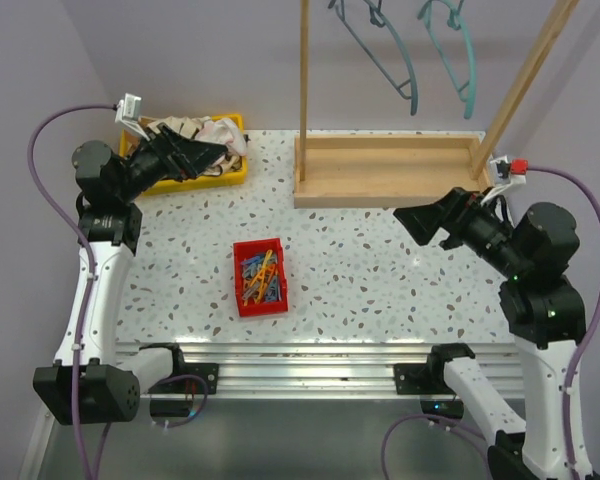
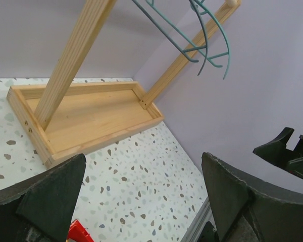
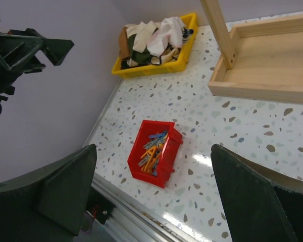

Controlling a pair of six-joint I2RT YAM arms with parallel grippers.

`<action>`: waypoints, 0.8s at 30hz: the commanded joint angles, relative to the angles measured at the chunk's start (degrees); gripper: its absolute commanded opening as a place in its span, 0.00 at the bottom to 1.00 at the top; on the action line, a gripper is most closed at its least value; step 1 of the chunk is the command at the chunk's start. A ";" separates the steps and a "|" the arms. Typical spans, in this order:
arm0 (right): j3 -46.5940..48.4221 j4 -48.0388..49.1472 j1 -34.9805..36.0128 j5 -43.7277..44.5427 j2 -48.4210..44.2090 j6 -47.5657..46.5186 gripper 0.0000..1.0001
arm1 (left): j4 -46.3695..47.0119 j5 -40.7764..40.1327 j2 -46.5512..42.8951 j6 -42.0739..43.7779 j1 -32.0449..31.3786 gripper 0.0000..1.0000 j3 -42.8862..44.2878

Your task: Remove the underwear clipped to the hanger

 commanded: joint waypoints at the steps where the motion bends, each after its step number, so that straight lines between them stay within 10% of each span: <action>1: 0.41 1.92 0.02 -3.73 -1.69 3.57 0.99 | 3.91 0.78 -1.78 -3.37 -0.32 1.00 0.43; 24: 14.37 -3.69 0.02 2.86 -1.17 2.87 0.99 | -5.75 -4.22 -4.77 4.45 -0.23 1.00 3.24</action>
